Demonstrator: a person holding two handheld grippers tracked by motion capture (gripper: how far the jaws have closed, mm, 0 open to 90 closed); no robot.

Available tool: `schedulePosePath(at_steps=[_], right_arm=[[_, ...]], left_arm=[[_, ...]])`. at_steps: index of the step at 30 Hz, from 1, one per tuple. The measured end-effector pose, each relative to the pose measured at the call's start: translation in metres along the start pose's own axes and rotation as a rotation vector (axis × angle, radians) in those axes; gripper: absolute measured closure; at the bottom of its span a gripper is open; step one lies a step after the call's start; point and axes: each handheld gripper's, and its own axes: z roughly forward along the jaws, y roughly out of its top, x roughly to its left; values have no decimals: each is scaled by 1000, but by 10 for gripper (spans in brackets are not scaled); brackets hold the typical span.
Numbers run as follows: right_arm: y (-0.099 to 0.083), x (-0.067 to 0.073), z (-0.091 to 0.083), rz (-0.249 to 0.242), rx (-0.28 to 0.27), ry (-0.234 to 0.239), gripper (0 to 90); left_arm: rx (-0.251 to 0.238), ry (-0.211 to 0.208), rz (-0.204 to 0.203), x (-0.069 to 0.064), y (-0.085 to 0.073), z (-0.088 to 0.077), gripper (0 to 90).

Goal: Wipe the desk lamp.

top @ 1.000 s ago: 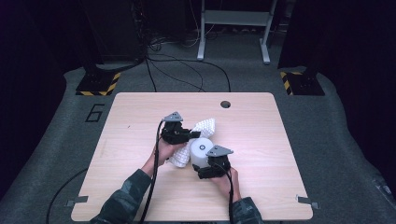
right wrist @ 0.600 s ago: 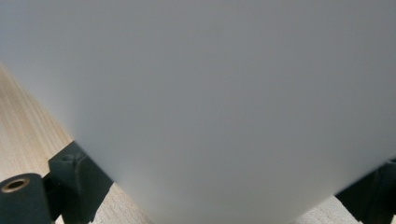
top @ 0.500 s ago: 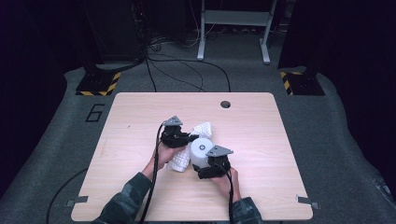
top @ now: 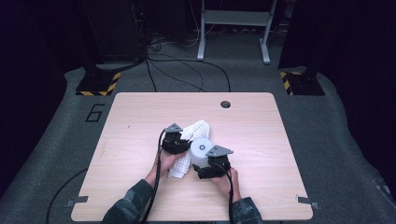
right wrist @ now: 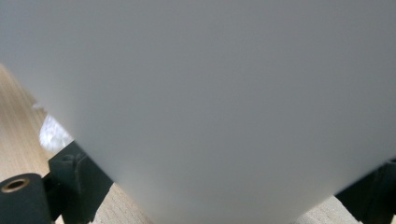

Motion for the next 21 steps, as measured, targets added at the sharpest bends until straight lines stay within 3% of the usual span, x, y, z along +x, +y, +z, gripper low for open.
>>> schedulePosePath(at_steps=[3, 8, 21], right_arm=[[0, 0, 0, 1, 0, 0, 68], [0, 0, 0, 1, 0, 0, 68], [0, 0, 0, 2, 1, 0, 68]], left_arm=[[24, 23, 14, 1, -6, 4, 837], [59, 29, -4, 5, -15, 8, 837], [63, 53, 41, 1, -22, -6, 836]])
